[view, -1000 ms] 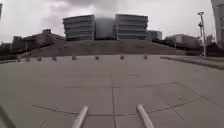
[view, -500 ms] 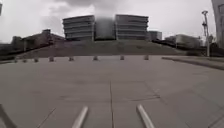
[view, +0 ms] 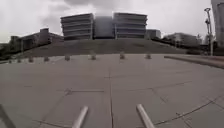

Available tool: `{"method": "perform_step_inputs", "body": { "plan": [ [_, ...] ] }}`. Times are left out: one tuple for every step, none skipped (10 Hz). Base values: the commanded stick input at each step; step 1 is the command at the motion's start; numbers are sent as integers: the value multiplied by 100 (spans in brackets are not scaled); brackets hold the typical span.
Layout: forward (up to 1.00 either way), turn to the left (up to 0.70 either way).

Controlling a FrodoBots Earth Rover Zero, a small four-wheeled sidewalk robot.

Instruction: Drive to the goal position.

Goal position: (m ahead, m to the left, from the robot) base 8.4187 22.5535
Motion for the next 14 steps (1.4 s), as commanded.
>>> {"method": "perform_step_inputs", "body": {
  "plan": [
    [100,0],
    [100,0],
    [100,0],
    [100,0],
    [100,0],
    [100,0],
    [100,0],
    [100,0],
    [100,0],
    [100,0],
    [100,0],
    [100,0],
    [100,0],
    [100,0]
  ]
}}
